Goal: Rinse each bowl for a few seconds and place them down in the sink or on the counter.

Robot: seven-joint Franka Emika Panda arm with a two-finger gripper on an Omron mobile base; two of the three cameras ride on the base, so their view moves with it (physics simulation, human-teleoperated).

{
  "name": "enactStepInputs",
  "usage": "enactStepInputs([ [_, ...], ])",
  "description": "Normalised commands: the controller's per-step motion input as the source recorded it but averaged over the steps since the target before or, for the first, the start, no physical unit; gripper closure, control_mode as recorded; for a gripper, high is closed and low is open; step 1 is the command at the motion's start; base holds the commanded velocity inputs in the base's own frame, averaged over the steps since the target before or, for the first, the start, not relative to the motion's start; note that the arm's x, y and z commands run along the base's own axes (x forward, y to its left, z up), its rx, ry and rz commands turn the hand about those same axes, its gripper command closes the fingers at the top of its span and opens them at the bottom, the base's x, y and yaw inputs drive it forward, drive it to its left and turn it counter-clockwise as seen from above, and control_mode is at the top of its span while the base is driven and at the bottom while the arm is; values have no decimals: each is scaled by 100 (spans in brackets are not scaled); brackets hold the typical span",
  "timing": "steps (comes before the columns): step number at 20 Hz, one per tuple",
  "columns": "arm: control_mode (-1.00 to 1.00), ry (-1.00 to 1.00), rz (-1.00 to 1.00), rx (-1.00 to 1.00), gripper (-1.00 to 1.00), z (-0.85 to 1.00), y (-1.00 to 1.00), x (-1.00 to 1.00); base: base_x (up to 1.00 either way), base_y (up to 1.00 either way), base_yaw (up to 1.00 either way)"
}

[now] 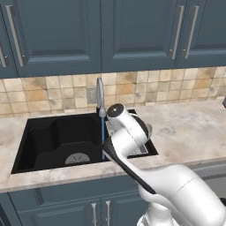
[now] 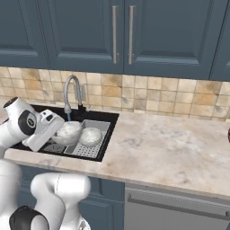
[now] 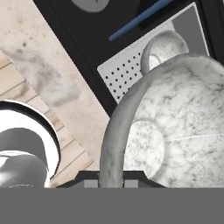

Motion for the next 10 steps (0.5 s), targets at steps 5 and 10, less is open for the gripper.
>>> enactStepInputs([
  [5, -100, 0, 0, 0, 100, -9, 54, 0, 0, 0, 0],
  [10, -100, -1, 0, -2, 100, -8, 48, 5, 0, 0, 0],
])
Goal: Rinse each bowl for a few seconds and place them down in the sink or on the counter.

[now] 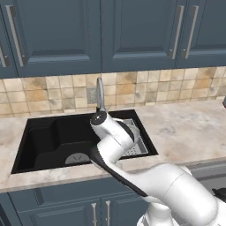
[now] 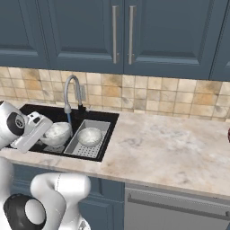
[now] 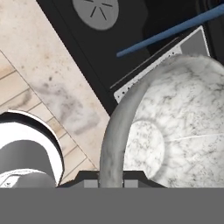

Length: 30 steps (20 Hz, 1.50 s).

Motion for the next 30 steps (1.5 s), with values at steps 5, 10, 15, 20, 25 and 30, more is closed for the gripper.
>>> enactStepInputs([
  [5, -100, 0, -1, -2, 100, -13, 30, 19, 0, 0, 0],
  [10, -100, 2, -3, -2, 100, -21, 20, 29, 0, 0, 0],
  [15, -100, 3, -4, -2, 100, -18, 8, 40, 0, 0, 0],
  [20, -100, 1, -4, -2, 100, -14, 11, 40, 0, 0, 0],
  [25, -100, 0, -3, 0, 100, -14, 13, 38, 0, 0, 0],
  [30, -100, 1, -4, 0, 100, -17, 7, 42, 0, 0, 0],
])
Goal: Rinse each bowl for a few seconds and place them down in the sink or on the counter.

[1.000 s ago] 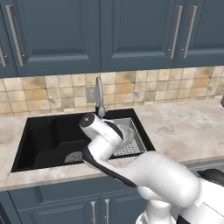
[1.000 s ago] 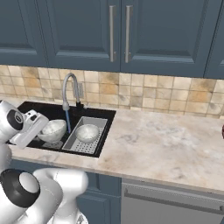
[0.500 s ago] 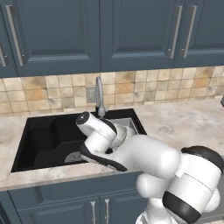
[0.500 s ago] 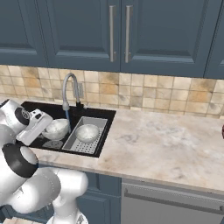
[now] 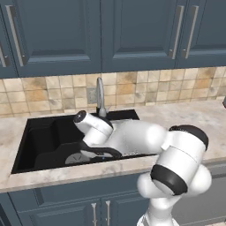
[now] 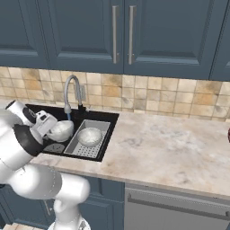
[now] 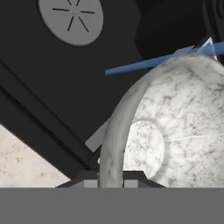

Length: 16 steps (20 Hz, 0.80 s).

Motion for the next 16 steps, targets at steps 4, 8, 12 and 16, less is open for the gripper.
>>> enactStepInputs([
  [4, -100, 2, -3, 0, 100, -20, 4, 44, 0, 0, 0],
  [8, -100, 1, -3, 0, 100, -19, 4, 42, 0, 0, 0],
  [12, -100, 0, -2, 0, 100, -20, 11, 36, 0, 0, 0],
  [16, -100, 0, -1, 0, 100, -18, 17, 31, 0, 0, 0],
])
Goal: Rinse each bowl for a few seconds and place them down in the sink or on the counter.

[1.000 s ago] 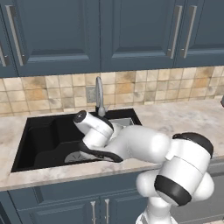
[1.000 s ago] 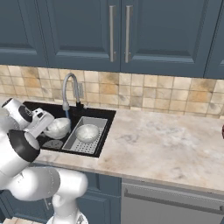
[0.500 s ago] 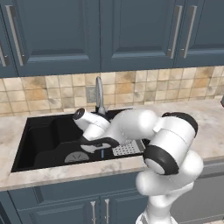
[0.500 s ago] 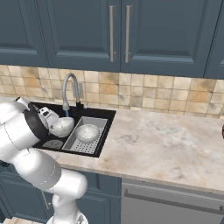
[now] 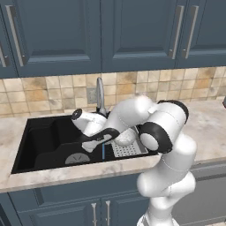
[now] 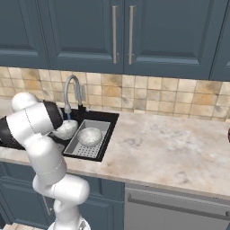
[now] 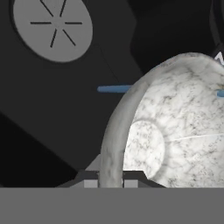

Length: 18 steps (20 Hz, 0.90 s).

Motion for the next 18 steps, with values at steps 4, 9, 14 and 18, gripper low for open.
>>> enactStepInputs([
  [4, -100, 0, -1, 0, 100, -18, 20, 31, 0, 0, 0],
  [9, -100, 0, -1, 0, 100, -13, 11, 38, 0, 0, 0],
  [14, -100, -1, 0, 0, 100, -8, 17, 23, 0, 0, 0],
  [18, -100, -1, 0, 0, 100, 0, 37, 0, 0, 0, 0],
])
